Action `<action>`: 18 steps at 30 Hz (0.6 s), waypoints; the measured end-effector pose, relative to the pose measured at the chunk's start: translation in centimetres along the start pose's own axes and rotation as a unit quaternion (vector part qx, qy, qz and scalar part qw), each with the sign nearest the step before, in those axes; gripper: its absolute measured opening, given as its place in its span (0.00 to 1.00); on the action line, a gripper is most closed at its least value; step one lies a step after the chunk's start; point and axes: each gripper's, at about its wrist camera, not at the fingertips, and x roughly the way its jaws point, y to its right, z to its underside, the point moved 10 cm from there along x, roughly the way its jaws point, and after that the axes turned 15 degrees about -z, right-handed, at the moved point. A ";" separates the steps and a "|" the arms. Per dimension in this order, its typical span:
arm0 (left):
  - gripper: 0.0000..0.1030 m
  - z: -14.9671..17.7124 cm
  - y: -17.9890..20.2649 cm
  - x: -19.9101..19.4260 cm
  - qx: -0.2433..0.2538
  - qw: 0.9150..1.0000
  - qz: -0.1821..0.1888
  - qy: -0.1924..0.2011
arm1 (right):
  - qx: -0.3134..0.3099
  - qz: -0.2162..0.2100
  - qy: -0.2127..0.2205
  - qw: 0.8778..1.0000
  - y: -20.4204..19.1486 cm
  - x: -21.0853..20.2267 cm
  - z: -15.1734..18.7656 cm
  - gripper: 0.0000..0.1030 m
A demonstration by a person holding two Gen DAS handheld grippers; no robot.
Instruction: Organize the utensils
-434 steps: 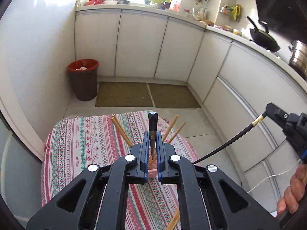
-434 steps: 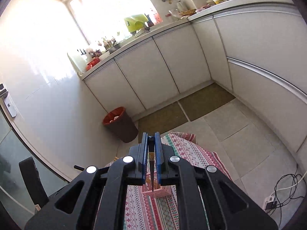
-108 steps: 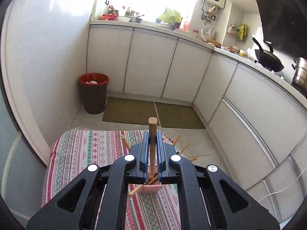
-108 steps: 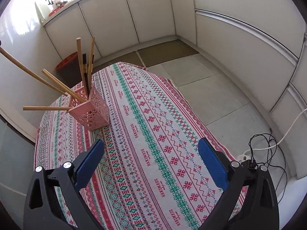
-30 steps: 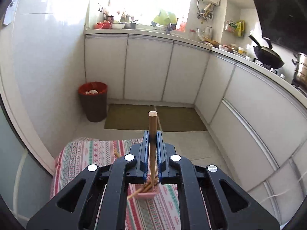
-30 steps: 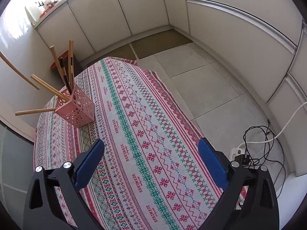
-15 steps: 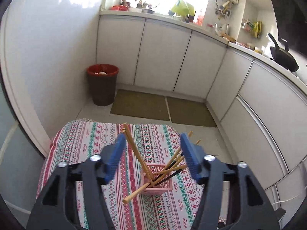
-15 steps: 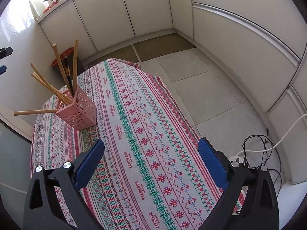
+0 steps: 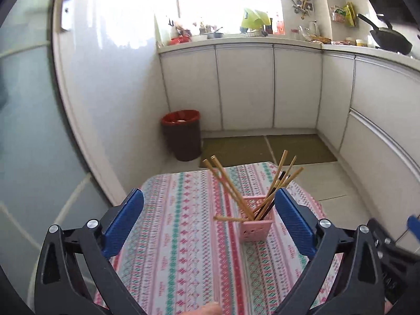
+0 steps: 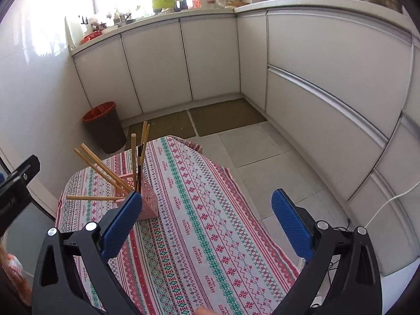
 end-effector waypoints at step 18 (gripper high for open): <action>0.93 3.0 -5.2 -8.6 -0.023 1.000 0.005 0.006 | -0.057 0.037 0.056 0.996 -3.0 -10.9 0.1 0.93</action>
